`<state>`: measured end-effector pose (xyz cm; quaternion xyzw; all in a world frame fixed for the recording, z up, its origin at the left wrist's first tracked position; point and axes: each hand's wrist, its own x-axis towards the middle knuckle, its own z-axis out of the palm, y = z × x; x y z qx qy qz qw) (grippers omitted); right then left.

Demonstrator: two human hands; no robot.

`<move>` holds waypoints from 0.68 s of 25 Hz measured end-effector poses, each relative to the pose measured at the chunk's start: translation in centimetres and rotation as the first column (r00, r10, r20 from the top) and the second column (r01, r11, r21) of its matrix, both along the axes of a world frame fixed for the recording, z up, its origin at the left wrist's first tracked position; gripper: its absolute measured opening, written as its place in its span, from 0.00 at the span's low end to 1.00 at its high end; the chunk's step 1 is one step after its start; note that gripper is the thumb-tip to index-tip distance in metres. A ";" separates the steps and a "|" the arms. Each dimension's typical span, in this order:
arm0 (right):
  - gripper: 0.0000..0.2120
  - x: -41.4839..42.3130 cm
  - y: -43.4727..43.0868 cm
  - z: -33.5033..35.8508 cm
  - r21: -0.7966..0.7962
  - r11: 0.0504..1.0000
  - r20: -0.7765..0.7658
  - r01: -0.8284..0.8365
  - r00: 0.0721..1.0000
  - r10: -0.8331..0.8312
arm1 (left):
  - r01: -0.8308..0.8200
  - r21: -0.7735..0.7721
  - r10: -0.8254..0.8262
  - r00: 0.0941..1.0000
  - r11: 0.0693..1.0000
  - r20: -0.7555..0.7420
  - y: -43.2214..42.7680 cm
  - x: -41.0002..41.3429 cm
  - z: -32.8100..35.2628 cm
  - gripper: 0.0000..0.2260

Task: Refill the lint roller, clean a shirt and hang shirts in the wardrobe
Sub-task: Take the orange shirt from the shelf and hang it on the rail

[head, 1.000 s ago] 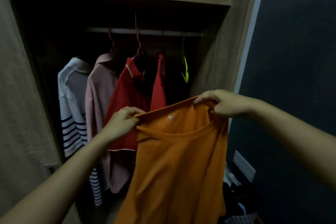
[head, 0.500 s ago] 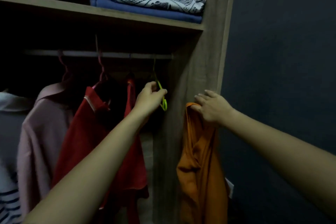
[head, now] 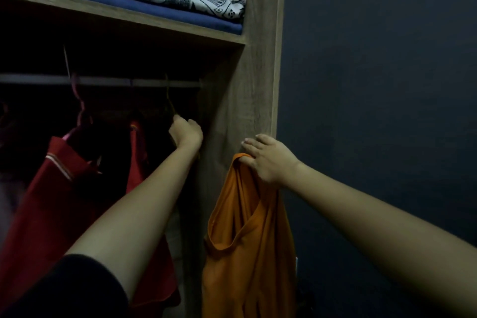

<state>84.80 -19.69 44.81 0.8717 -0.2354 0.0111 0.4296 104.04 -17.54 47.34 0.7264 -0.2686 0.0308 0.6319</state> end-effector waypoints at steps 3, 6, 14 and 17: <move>0.24 -0.1 0.0 0.1 0.017 1.000 0.007 0.009 1.000 -0.009 | 0.009 -0.105 -0.008 1.000 0.994 0.009 1.3 -1.2 0.3 0.16; 0.24 -0.1 0.2 0.2 0.036 0.999 0.010 0.020 1.000 -0.021 | 0.054 -0.174 -0.052 0.999 0.983 0.013 4.6 -3.1 -1.6 0.17; 0.28 0.2 0.6 0.5 0.168 0.986 0.052 0.001 0.999 -0.010 | 0.055 -0.017 -0.048 0.957 0.998 0.288 19.3 -6.7 -9.8 0.14; 0.29 0.4 1.3 0.7 0.309 0.951 0.103 -0.033 0.995 0.001 | -0.017 0.034 0.000 0.888 0.999 0.461 24.8 -6.7 -11.9 0.14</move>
